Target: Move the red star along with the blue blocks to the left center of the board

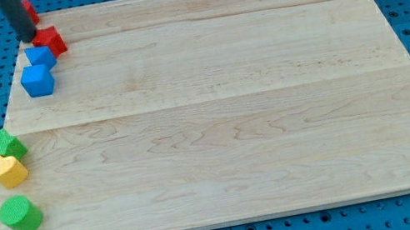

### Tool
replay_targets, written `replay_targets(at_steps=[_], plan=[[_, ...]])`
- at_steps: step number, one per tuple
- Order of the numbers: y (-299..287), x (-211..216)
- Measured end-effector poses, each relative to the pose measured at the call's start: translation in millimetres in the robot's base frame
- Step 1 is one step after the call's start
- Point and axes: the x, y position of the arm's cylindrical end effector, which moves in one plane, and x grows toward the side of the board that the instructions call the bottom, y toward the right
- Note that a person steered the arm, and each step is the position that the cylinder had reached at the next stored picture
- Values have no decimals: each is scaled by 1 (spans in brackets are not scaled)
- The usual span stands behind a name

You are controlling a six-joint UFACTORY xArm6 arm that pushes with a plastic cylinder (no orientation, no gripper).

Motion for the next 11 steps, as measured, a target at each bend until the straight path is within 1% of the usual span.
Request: replay_targets(at_steps=[1,2,5,6,7,8,9,10,11], plan=[[8,-11],[37,11],[-18,69],[-15,21],[20,14],[21,50],[15,78],[28,67],[55,94]])
